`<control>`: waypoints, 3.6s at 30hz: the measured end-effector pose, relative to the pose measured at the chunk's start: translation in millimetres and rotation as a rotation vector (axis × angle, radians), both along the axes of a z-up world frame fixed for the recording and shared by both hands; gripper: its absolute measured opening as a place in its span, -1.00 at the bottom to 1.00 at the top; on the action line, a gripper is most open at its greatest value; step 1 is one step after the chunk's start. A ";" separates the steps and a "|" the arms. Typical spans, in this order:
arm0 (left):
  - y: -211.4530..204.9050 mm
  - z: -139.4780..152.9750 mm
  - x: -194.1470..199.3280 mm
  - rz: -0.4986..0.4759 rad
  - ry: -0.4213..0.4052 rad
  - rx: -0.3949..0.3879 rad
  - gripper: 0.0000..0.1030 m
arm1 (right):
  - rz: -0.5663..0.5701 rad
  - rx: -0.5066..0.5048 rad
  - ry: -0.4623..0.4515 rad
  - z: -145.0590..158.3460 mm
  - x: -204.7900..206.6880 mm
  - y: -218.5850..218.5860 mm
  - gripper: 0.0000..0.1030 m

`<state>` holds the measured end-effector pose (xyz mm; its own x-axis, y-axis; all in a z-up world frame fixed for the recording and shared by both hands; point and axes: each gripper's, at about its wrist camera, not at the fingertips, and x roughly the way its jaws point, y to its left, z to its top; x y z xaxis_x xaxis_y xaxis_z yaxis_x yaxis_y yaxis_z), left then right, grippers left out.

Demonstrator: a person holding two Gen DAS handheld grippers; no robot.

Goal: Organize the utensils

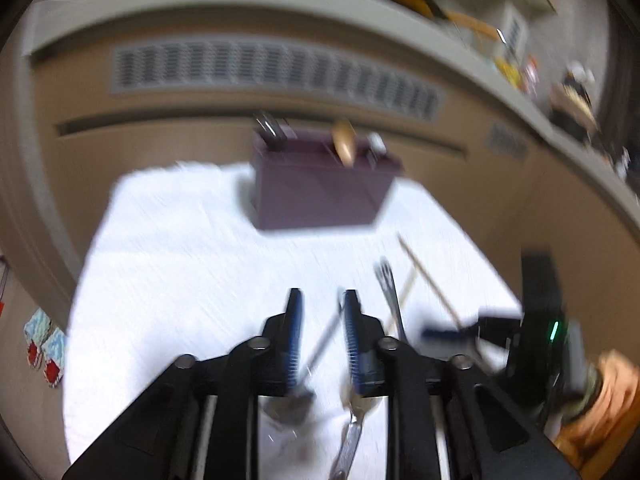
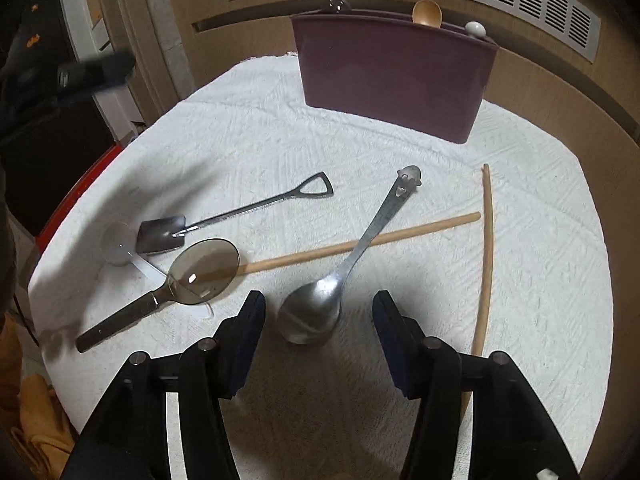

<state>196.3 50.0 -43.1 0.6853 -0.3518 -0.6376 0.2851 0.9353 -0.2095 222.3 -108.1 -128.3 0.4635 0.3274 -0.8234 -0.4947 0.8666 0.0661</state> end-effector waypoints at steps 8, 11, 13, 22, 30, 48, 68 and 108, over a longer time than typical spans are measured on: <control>-58.4 -45.5 -12.6 -0.220 0.107 0.185 0.16 | -0.023 0.084 0.041 1.3 -14.1 -22.3 0.53; -65.2 -56.8 -5.6 -0.197 0.136 0.225 0.14 | -0.021 0.140 0.058 0.5 -20.9 -28.8 0.78; -67.4 -63.2 2.2 -0.177 0.159 0.225 0.14 | -0.010 0.172 0.073 -1.1 -22.1 -28.6 0.97; -61.5 -67.9 12.7 -0.118 0.170 0.202 -0.38 | -0.011 0.167 0.114 -1.0 -19.9 -27.2 1.00; -24.5 -32.1 14.2 -0.001 0.090 0.089 -0.38 | -0.024 -0.047 -0.045 0.9 -5.7 -5.2 0.14; 16.8 -21.5 6.3 0.108 0.022 -0.027 -0.38 | -0.243 -0.066 -0.075 0.5 109.1 -2.2 -0.34; -12.1 129.7 4.9 0.119 -0.381 0.005 -0.62 | -0.184 0.155 -0.621 218.6 6.0 -41.2 -0.68; -68.1 54.2 58.1 0.004 -0.141 0.197 -0.37 | -0.144 0.082 -0.483 188.7 15.1 -77.1 -0.68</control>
